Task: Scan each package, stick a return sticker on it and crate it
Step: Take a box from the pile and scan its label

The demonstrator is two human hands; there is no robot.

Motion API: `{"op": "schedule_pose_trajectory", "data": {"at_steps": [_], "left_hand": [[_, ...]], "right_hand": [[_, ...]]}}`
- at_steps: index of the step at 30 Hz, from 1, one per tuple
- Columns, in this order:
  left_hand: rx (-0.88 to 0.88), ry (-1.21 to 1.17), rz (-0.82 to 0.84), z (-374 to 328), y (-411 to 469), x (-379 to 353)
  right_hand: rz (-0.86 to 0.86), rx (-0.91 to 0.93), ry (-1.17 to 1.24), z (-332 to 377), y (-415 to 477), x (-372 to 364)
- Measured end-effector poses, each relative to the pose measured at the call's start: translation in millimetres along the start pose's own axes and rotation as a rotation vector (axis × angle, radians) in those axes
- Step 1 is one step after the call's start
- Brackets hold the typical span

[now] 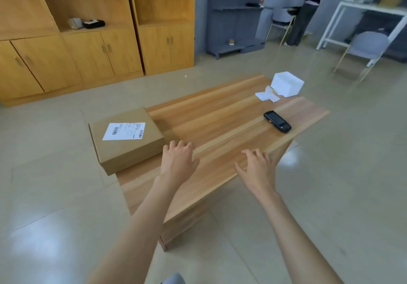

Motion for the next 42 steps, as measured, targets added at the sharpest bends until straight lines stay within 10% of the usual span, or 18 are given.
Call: {"op": "schedule_pose_trajectory", "data": {"at_steps": [26,42], "left_hand": [[0.072,-0.051,-0.019,-117.0,309.2,-30.1],[0.739,-0.131,-0.125,-17.5,308.9,-31.3]], "right_hand": [[0.094,0.09,-0.024,-120.4,290.5,-6.0],[0.284,0.672,0.093,11.8,411.4,-58.7]]}}
Point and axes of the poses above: each hand's wrist, its own y-axis towards the middle knuckle, its own x-axis out of the back of the hand, z = x × y, the point moved 2 cm from there along y, towards the middle knuckle, and after that the axes turned 2 degrees about z, right-handed, at the moved point
